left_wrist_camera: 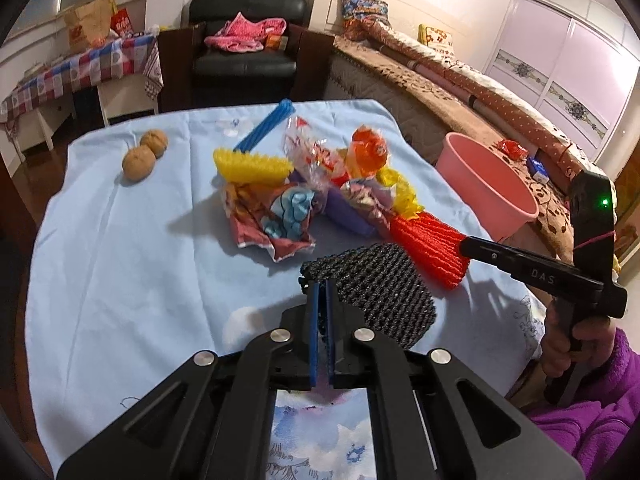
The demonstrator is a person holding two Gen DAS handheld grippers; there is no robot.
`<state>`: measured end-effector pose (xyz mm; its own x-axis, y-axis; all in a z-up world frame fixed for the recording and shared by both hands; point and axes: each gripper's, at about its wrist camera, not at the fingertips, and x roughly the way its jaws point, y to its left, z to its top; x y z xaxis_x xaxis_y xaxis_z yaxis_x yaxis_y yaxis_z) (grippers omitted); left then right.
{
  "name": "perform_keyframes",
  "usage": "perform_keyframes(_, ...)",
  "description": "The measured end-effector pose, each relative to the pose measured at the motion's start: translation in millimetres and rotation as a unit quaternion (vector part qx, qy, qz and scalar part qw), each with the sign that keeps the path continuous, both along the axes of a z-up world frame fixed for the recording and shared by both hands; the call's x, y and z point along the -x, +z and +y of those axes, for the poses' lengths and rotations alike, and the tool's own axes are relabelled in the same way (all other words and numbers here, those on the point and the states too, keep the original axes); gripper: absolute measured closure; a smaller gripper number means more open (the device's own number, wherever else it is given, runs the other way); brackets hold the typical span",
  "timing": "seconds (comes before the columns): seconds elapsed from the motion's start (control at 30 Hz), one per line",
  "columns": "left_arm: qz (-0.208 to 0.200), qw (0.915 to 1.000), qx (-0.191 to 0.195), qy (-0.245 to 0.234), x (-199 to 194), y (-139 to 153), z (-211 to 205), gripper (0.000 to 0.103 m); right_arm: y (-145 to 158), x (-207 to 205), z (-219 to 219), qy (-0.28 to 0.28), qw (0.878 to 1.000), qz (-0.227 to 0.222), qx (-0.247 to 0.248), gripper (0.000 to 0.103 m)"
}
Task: Collect trash
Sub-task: 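Grasp the black mesh pad with the left gripper while the right gripper grasps the red foam net, then carry the black pad and red net in both grippers over the pink bucket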
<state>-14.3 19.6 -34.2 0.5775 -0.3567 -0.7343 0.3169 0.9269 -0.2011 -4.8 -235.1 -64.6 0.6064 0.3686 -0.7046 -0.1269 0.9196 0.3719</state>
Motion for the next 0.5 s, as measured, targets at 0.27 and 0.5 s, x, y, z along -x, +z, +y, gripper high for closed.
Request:
perform_keyframes(0.27,-0.037,0.9992,0.015,0.005,7,26,-1,0.100,30,21,3,0.014,0.998,-0.065,0.020,0.093)
perform_keyframes(0.5,-0.074,0.9968,0.029,-0.009,12,53,-7,0.100,50,35,-11,0.001,0.995,-0.095,0.014,0.093)
